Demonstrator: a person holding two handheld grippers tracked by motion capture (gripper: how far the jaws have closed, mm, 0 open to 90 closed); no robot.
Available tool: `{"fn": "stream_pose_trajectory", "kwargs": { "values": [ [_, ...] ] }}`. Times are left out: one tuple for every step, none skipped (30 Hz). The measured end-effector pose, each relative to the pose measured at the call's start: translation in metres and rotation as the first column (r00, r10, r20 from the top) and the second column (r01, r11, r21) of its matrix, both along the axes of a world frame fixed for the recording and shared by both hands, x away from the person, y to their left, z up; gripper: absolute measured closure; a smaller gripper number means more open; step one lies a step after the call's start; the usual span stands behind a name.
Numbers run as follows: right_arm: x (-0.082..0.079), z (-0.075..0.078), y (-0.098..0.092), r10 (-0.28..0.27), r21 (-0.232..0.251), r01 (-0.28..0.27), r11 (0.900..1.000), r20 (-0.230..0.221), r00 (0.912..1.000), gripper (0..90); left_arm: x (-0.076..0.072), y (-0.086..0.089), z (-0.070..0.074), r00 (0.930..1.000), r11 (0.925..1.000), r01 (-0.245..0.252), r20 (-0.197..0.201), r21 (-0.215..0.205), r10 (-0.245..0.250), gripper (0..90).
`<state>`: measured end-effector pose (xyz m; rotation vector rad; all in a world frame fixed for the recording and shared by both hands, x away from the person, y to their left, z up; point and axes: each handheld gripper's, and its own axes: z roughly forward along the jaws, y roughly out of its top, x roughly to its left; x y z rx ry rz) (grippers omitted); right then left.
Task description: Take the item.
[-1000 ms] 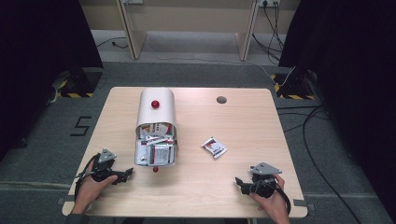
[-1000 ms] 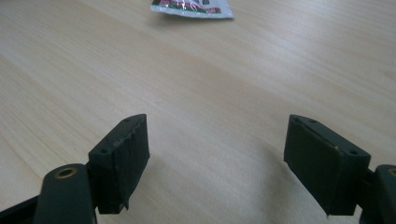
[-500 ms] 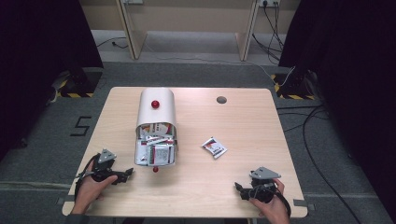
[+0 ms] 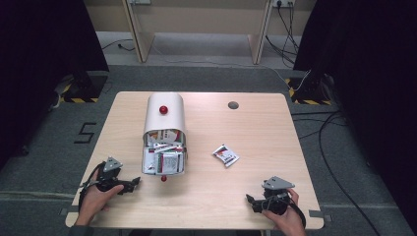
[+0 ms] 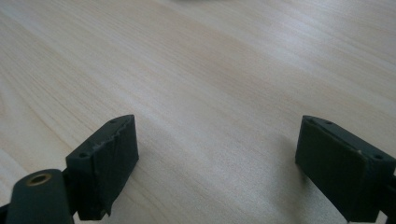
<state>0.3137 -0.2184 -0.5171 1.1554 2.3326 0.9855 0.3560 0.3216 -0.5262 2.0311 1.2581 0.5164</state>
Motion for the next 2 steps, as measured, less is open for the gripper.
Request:
{"fn": "stream_pose_trajectory", "kwargs": {
  "values": [
    [0.0000,0.0000,0.0000,0.000,0.000,0.000,1.000,0.000,1.0000,13.8,0.0001,0.0000,0.0000,1.0000,1.0000,0.001,0.000,-0.001,-0.001,0.0],
    [0.0001,-0.0001,0.0000,0.000,0.001,0.000,1.000,0.000,1.0000,13.9,0.0001,0.0000,0.0000,1.0000,1.0000,0.001,0.000,-0.001,-0.001,0.0]
  ]
}}
